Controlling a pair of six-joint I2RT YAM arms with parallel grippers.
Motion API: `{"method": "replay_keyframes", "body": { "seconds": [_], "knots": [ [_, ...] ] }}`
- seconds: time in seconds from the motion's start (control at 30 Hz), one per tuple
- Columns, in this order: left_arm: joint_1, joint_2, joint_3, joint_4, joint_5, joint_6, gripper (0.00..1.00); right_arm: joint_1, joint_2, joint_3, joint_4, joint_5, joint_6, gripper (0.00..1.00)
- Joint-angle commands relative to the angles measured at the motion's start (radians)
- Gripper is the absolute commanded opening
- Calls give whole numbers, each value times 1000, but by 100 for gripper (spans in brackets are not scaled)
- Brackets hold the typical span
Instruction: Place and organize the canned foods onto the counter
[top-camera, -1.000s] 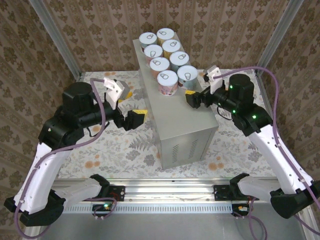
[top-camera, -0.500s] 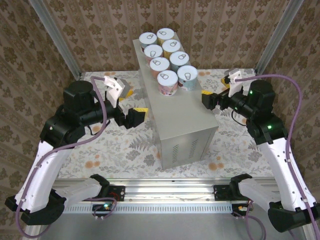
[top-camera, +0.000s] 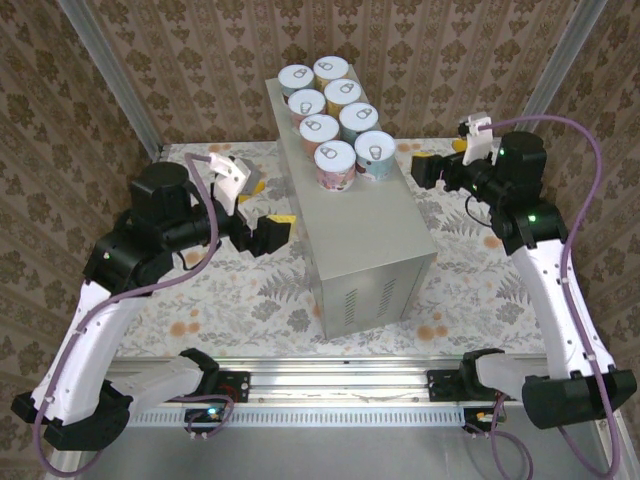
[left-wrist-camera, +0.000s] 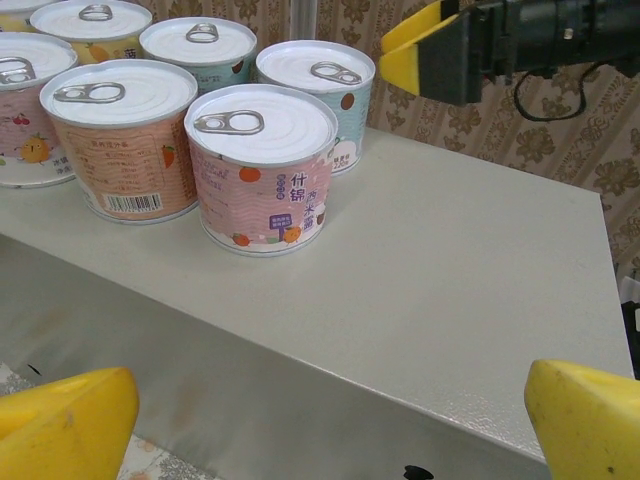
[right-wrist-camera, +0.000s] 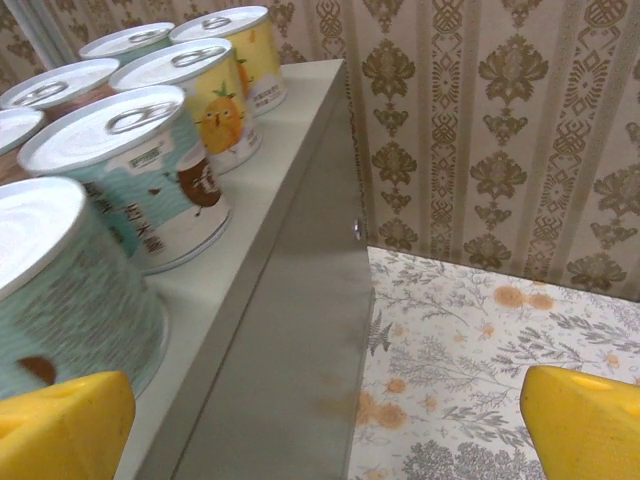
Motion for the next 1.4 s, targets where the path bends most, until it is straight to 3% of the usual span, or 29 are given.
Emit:
{"method": "replay_keyframes", "body": {
  "seconds": [0.0,0.47,1.37],
  "knots": [
    [10,-21,-7,11,-6,-15,100,-6,49,66,54,-20,25,100],
    [23,-36,-22,10,-11,-16,100,-5,265,197,132,-74,1,100],
    [26,-45,-53,35,-10,-34,100,-11,537,416,198,-194,-63,100]
  ]
}}
